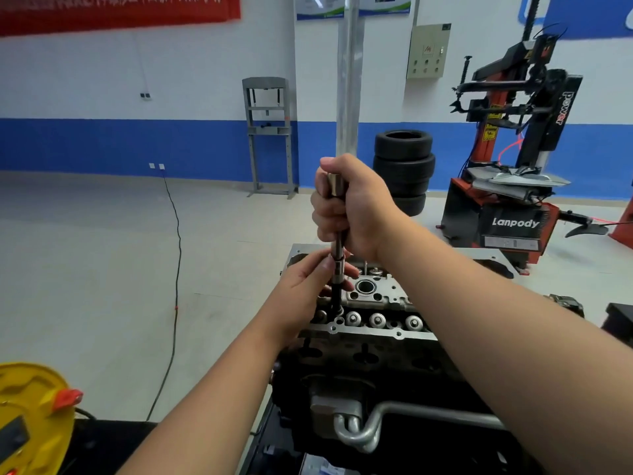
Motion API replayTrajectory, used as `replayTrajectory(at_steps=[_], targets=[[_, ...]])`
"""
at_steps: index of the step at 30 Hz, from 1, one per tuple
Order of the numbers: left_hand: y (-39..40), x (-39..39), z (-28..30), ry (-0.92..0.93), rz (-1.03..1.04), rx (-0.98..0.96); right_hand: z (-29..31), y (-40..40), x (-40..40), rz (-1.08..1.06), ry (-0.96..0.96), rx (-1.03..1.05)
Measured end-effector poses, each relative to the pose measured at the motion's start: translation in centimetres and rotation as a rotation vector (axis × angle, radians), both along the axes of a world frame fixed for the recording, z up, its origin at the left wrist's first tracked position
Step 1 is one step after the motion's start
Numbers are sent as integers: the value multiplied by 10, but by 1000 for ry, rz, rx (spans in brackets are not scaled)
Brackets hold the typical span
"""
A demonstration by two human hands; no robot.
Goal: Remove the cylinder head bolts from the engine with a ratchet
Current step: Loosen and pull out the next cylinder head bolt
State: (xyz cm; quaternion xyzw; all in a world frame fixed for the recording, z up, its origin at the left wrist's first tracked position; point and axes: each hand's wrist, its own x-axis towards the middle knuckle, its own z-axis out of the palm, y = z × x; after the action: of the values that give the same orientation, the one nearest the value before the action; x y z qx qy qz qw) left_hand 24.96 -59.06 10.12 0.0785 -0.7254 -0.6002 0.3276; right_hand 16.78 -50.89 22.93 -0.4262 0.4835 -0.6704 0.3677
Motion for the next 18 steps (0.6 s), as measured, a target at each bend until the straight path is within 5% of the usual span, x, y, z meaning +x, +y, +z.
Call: replayTrajectory(at_steps=[12,18], targets=[[6,-7,-3,98,148,-29,-10,-6,26,-414,126,22],[6,3,-3,0,53,-81,-2,3,8,45,75,40]])
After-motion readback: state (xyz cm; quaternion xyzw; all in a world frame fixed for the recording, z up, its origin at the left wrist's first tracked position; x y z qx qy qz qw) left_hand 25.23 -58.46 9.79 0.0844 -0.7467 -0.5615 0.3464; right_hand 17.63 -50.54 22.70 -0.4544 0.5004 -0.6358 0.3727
